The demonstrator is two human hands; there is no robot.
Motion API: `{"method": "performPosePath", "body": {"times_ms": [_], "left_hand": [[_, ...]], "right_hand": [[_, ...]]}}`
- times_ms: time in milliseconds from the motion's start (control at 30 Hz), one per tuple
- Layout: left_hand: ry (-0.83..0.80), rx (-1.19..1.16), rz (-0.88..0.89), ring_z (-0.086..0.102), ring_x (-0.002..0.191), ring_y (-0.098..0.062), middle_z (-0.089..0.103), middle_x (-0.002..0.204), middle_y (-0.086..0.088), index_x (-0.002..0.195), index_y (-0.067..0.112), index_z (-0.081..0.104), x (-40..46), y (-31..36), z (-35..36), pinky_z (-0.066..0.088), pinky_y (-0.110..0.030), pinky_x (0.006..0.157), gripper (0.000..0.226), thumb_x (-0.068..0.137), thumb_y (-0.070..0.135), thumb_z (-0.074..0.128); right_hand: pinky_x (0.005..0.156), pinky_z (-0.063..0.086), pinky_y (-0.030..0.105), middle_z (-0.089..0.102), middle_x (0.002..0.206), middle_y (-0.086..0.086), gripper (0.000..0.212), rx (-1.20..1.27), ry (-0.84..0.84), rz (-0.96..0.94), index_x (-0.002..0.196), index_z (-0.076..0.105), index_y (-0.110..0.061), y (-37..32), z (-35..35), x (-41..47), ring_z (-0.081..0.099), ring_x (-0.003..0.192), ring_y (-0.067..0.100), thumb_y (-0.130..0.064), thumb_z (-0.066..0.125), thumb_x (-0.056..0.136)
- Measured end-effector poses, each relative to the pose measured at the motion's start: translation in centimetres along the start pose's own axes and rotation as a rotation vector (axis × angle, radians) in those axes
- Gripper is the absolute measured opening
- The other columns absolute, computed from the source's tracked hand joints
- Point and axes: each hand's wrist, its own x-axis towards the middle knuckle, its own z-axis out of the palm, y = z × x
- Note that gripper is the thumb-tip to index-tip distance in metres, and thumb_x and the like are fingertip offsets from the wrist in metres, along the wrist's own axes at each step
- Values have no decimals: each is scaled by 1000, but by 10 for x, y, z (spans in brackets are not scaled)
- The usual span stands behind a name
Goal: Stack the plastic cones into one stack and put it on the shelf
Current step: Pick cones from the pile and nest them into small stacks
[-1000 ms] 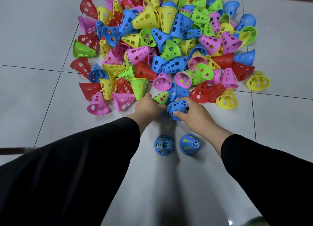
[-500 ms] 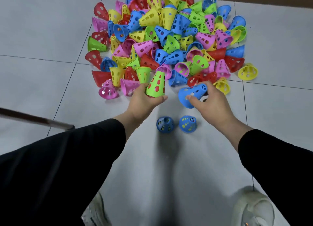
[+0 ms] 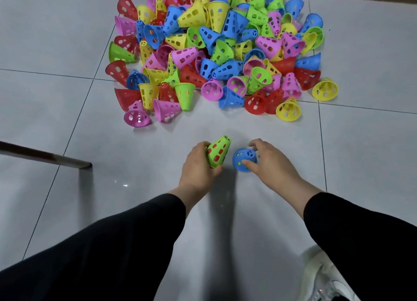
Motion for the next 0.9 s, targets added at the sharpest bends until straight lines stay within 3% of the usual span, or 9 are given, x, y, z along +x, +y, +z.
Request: {"method": "performPosePath", "body": {"times_ms": [167,333,467,567,700,800,900], "left_hand": [[29,140,46,54,104,-20,54,118,6,122,29,46,4,-1,3,49,-41,87,58,74,35,78],[9,86,-3,57,100,-19,56,114,10,122,35,44,6,-7,-5,50,-39,86,59,76,52,75],[41,169,31,53,113,-20,52,129,5,135,29,45,4,-19,-7,47,-40,93,70,77,56,74],[10,220,-67,49,118,-21,49,133,6,134,36,47,1,-34,-6,42,-38,95,67,76,56,74],[-18,287,-89,49,118,-23,54,128,5,133,37,50,8,-33,-8,39,-37,93,60,80,53,72],[13,369,-109,50,108,-26,50,112,1,129,39,52,22,-21,-12,38,-38,87,55,80,54,71],[1,294,-145,54,105,-31,49,104,-1,128,33,52,44,-11,-14,43,-39,85,51,83,46,72]], "right_hand": [[77,49,37,56,108,-1,29,27,-36,-31,114,51,-24,8,11,3,58,89,23,-28,66,89],[78,49,37,56,109,-1,31,54,-40,-32,113,51,-23,3,13,18,58,87,21,-28,68,88],[79,49,36,56,111,-2,32,82,-7,-39,115,52,-23,-1,13,26,59,89,21,-27,69,88],[79,51,36,56,113,-4,33,118,-9,-27,117,51,-25,-2,17,26,60,90,19,-27,68,89],[79,51,36,55,116,-6,34,132,-20,-20,119,49,-27,0,19,28,60,89,17,-29,67,90],[78,51,37,55,116,-5,35,131,-20,-21,119,49,-27,-2,20,34,61,89,18,-30,68,89],[79,52,38,56,117,-3,35,143,-15,-10,118,49,-27,-5,19,44,61,89,19,-30,68,89]]}}
